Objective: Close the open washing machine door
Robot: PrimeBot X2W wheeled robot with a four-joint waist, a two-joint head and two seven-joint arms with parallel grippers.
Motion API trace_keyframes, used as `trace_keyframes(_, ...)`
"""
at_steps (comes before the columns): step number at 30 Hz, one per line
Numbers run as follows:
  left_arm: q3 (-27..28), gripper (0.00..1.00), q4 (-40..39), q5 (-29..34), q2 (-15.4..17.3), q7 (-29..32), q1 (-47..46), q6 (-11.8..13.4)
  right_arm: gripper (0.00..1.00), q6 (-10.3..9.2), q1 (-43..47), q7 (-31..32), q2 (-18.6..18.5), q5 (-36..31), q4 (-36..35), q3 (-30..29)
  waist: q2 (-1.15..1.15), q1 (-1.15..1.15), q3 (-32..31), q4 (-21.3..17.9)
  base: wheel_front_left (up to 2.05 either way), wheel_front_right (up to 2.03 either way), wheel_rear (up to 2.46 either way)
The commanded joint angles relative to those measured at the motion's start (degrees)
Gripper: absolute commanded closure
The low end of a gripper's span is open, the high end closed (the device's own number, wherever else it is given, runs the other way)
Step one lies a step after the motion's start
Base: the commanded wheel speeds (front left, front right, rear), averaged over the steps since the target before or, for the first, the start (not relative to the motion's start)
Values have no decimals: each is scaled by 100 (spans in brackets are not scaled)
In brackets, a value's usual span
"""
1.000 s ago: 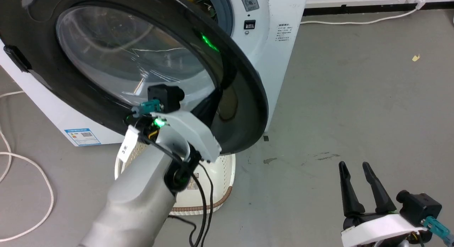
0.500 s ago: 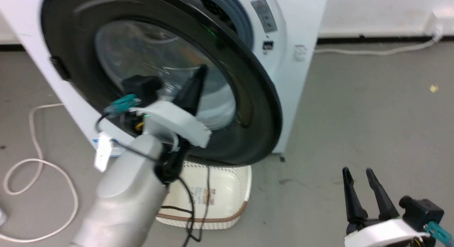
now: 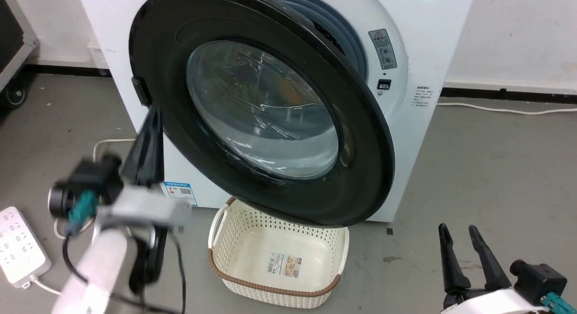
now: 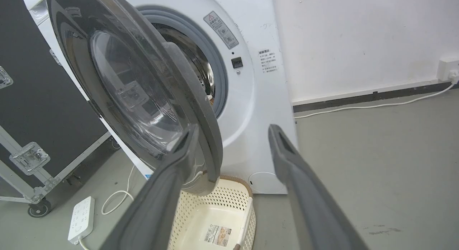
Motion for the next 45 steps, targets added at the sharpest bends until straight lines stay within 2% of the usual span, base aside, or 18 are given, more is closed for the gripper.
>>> trace_keyframes(1,76,100,-79,95,3,-23,355,67,0,5,89,-25,0,-14,-22,-3,0,1,-27,13,0,0,0)
trace_keyframes(5,245,100,-136,162,-12,-24,947,161,0,5,135,-25,0,-2,-39,-24,0,1,-55,6,0,0,0)
trace_keyframes(9,388,100,-71,-25,-112,-24,1439,159,0,5,245,-25,0,19,-64,-10,0,1,-89,-4,0,0,0)
trace_keyframes(17,594,100,-42,-203,-348,-24,2059,-43,0,5,456,-25,0,23,-129,-17,0,1,-120,9,0,0,0)
trace_keyframes(25,751,100,63,-193,-553,-25,2320,-132,0,5,520,-25,0,-29,-116,63,0,1,-110,-22,0,0,0)
trace_keyframes(26,761,82,79,-178,-566,-25,2324,-132,0,5,521,-25,0,-46,-115,70,0,1,-111,-22,0,0,0)
trace_keyframes(27,769,9,96,-163,-577,-25,2325,-129,0,5,520,-25,0,-57,-115,76,0,1,-108,-22,0,0,0)
trace_keyframes(28,773,0,113,-135,-582,-25,2322,-116,0,5,517,-25,0,-66,-116,79,0,1,-105,-22,0,0,0)
trace_keyframes(32,770,0,114,-20,-596,-25,2273,-126,0,5,501,-25,0,-149,-119,76,0,1,-94,-2,0,0,0)
trace_keyframes(38,748,0,5,368,-536,-25,2211,-31,0,5,431,71,0,-700,-142,37,0,1,-73,30,0,0,0)
trace_keyframes(39,751,0,-21,421,-534,-25,2206,-10,65,5,416,116,0,-780,-165,19,0,1,-65,40,0,0,0)
trace_keyframes(40,751,0,-21,421,-534,-25,2206,-10,65,5,416,116,0,-780,-165,19,0,1,-65,40,0,0,0)
trace_keyframes(41,759,0,-74,483,-553,-25,2202,1,100,5,382,220,0,-900,-223,10,0,1,-44,60,0,0,0)
trace_keyframes(45,765,0,-139,582,-569,-25,2197,20,100,5,313,398,0,-1018,-335,90,0,1,7,92,0,0,0)
